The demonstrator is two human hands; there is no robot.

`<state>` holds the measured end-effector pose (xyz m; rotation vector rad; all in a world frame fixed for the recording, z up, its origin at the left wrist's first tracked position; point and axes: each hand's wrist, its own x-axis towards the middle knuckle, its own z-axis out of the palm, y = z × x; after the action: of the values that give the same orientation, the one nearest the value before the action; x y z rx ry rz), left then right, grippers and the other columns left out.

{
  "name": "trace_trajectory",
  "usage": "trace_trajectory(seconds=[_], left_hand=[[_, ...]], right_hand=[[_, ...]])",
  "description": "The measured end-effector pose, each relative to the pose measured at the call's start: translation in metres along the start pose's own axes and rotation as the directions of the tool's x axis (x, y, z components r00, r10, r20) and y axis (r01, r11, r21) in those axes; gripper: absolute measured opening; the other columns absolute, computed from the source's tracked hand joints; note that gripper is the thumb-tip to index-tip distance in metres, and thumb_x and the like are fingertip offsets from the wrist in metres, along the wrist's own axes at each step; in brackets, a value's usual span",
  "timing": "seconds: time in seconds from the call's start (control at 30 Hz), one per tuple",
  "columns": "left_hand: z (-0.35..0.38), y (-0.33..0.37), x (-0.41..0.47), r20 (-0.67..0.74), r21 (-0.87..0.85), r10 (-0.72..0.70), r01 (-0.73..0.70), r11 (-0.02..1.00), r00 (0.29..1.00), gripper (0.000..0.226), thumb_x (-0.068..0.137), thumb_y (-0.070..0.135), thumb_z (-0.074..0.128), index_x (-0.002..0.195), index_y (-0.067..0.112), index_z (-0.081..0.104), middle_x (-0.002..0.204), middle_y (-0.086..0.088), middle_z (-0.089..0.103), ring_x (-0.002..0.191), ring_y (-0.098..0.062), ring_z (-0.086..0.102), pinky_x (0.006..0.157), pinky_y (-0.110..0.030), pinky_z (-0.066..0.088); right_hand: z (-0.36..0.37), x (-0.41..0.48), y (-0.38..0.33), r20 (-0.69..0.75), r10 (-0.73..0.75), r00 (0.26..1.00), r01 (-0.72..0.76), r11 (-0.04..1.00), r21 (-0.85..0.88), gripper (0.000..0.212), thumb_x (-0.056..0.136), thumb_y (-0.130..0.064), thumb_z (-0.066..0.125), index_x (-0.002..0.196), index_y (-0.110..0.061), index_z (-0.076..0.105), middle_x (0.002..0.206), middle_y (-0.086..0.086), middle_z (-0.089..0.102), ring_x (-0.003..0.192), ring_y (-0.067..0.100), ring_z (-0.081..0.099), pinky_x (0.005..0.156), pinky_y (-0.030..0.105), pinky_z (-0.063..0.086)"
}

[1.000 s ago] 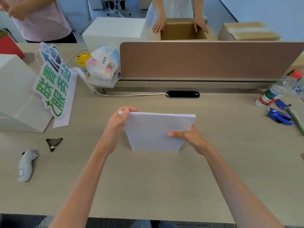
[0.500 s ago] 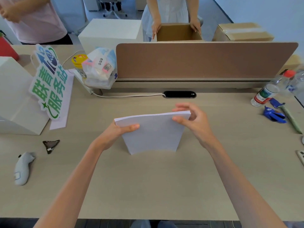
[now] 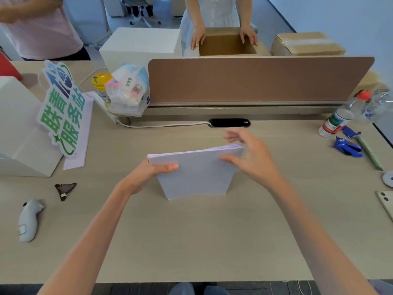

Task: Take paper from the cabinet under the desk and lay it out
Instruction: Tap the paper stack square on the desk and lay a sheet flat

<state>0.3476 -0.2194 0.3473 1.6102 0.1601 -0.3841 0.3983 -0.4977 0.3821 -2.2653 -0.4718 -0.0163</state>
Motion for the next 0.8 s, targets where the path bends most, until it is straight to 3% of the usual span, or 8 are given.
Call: trace_trajectory(seconds=[0.07, 0.17, 0.23, 0.37, 0.53, 0.63, 0.8], left_hand=[[-0.004, -0.001, -0.001, 0.016, 0.024, -0.012, 0.011, 1.000, 1.000, 0.047, 0.058, 0.037, 0.078, 0.102, 0.021, 0.073, 0.100, 0.005, 0.076, 0.092, -0.008, 0.070, 0.085, -0.022, 0.053], [-0.002, -0.007, -0.001, 0.004, 0.057, -0.049, 0.049, 0.997, 0.999, 0.058, 0.057, 0.038, 0.079, 0.110, 0.016, 0.071, 0.109, 0.002, 0.075, 0.100, -0.013, 0.069, 0.095, -0.030, 0.050], [0.002, -0.011, 0.000, -0.006, 0.061, -0.091, 0.091, 0.994, 0.996, 0.061, 0.059, 0.039, 0.079, 0.115, 0.016, 0.068, 0.116, 0.001, 0.074, 0.106, -0.015, 0.068, 0.097, -0.031, 0.048], [-0.001, -0.009, 0.003, -0.043, 0.056, -0.090, 0.093, 0.994, 0.995, 0.033, 0.077, 0.031, 0.074, 0.110, 0.026, 0.068, 0.108, 0.011, 0.075, 0.100, -0.005, 0.069, 0.090, -0.025, 0.049], [-0.035, 0.003, 0.012, -0.044, 0.067, -0.120, 0.123, 0.990, 0.992, 0.027, 0.085, 0.025, 0.067, 0.112, 0.027, 0.066, 0.113, 0.009, 0.074, 0.104, -0.009, 0.070, 0.093, -0.029, 0.051], [-0.068, 0.004, 0.028, -0.003, 0.047, -0.213, 0.213, 0.976, 0.977, 0.022, 0.086, 0.023, 0.065, 0.108, 0.026, 0.067, 0.106, 0.012, 0.076, 0.096, -0.003, 0.072, 0.091, -0.027, 0.051], [-0.120, -0.021, 0.070, 0.056, -0.050, -0.288, 0.291, 0.955, 0.956, 0.045, 0.081, 0.020, 0.069, 0.126, 0.017, 0.062, 0.124, 0.001, 0.070, 0.113, -0.016, 0.067, 0.098, -0.033, 0.052]], right_hand=[[-0.003, 0.003, 0.014, 0.196, 0.137, 0.971, -0.193, 0.933, 0.304, 0.063, 0.067, -0.015, 0.084, 0.123, -0.021, 0.056, 0.113, -0.006, 0.065, 0.093, -0.002, 0.061, 0.084, 0.017, 0.045], [0.014, 0.001, 0.032, 0.462, 0.177, 0.869, -0.373, 0.848, 0.378, 0.049, 0.069, -0.006, 0.081, 0.115, -0.015, 0.066, 0.104, -0.002, 0.070, 0.085, 0.002, 0.064, 0.076, 0.018, 0.050], [0.029, -0.001, 0.034, 0.460, 0.207, 0.863, -0.422, 0.795, 0.435, 0.044, 0.073, -0.005, 0.078, 0.114, -0.016, 0.066, 0.102, -0.003, 0.071, 0.087, 0.003, 0.066, 0.076, 0.018, 0.051], [0.041, 0.008, 0.029, 0.410, 0.175, 0.895, -0.387, 0.761, 0.521, 0.036, 0.082, -0.006, 0.069, 0.115, -0.019, 0.062, 0.101, -0.008, 0.070, 0.083, -0.005, 0.067, 0.071, 0.012, 0.052], [0.057, 0.034, 0.017, 0.458, 0.128, 0.880, -0.375, 0.778, 0.503, 0.043, 0.082, -0.013, 0.071, 0.121, -0.024, 0.059, 0.117, -0.001, 0.070, 0.103, 0.011, 0.068, 0.087, 0.028, 0.056], [0.078, 0.060, 0.014, 0.513, 0.147, 0.846, -0.422, 0.773, 0.474, 0.045, 0.081, -0.017, 0.073, 0.123, -0.023, 0.059, 0.120, -0.001, 0.069, 0.107, 0.013, 0.067, 0.090, 0.029, 0.055], [0.133, 0.098, 0.024, 0.553, 0.279, 0.785, -0.556, 0.711, 0.431, 0.043, 0.076, -0.023, 0.077, 0.118, -0.016, 0.066, 0.118, 0.001, 0.071, 0.106, 0.016, 0.069, 0.092, 0.032, 0.054]])
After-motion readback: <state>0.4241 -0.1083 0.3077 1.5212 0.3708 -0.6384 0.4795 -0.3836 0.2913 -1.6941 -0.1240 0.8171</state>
